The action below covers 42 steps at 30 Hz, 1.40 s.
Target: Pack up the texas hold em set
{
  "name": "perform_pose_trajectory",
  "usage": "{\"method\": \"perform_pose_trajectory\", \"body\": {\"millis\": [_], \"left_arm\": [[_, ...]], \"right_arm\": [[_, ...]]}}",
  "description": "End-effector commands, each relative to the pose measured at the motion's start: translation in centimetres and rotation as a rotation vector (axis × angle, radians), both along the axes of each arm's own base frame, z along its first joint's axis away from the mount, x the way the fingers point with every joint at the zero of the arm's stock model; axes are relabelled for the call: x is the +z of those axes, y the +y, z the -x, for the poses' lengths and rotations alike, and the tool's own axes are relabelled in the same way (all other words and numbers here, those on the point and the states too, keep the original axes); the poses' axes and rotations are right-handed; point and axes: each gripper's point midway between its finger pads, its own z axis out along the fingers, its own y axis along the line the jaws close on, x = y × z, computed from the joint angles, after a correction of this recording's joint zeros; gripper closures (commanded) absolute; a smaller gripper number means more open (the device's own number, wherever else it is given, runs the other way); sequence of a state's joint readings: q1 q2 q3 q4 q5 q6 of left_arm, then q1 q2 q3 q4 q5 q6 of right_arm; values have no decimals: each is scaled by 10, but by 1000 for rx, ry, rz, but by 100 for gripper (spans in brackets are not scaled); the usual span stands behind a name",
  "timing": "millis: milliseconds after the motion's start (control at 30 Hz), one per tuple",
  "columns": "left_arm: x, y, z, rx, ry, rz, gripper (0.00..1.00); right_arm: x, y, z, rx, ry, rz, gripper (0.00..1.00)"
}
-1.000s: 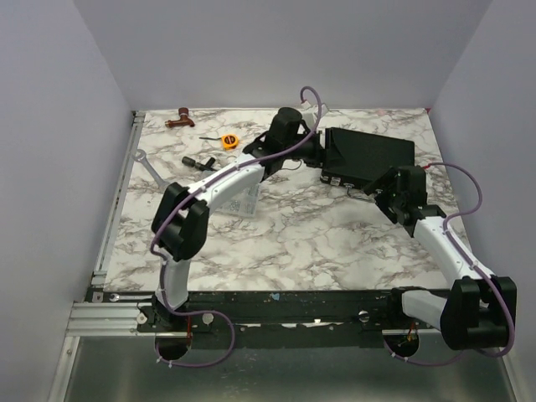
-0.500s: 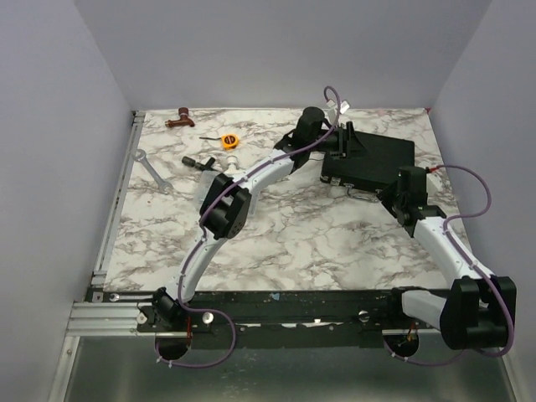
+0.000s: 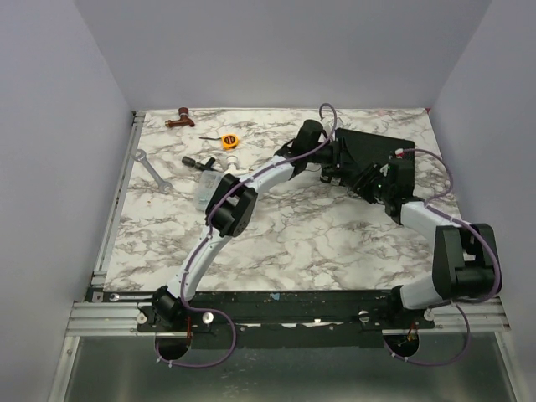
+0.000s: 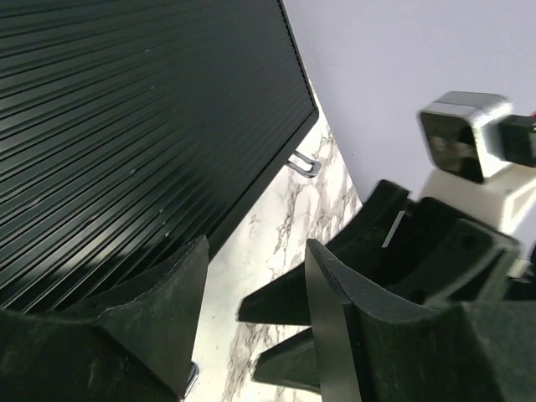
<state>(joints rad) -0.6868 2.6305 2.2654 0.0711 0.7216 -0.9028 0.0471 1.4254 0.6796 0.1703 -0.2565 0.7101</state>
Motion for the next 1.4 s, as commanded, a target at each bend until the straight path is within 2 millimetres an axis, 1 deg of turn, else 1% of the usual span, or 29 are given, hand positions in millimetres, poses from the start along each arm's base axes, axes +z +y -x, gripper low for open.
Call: {"method": "perform_pose_trajectory", "body": {"millis": [0, 67, 133, 167, 300, 333, 433, 600, 867, 967, 1067, 1200, 1367], "left_arm": [[-18, 17, 8, -27, 81, -20, 51], [-21, 28, 6, -1, 136, -32, 52], [-23, 34, 6, 2, 183, -31, 53], [-24, 36, 5, 7, 206, -32, 55], [-28, 37, 8, 17, 313, -14, 62], [-30, 38, 8, 22, 334, -7, 62], [-31, 39, 5, 38, 380, 9, 62], [-32, 40, 3, 51, 399, 11, 63], [-33, 41, 2, 69, 423, 4, 63], [-33, 40, 1, 66, 425, 1, 63], [-33, 40, 1, 64, 427, -1, 63], [-32, 40, 1, 62, 429, -2, 63], [-33, 40, 1, 61, 439, -1, 63]], "right_arm": [[7, 25, -21, 94, -67, -97, 53], [6, 28, -24, 95, -65, -126, 54], [5, 29, -25, 83, -66, -147, 55], [5, 29, -26, 73, -65, -158, 57], [4, 31, -26, 45, -60, -211, 66], [3, 32, -26, 41, -59, -228, 66], [1, 35, -28, 25, -50, -280, 72], [-12, 31, -30, -37, -4, -312, 78], [-32, 35, -32, -35, 59, -332, 78], [-46, 34, -25, -39, 111, -312, 81], [-60, 29, -15, -56, 126, -283, 82], [-78, 28, -7, -33, 171, -242, 83], [-97, 23, 6, -35, 234, -153, 83]]}}
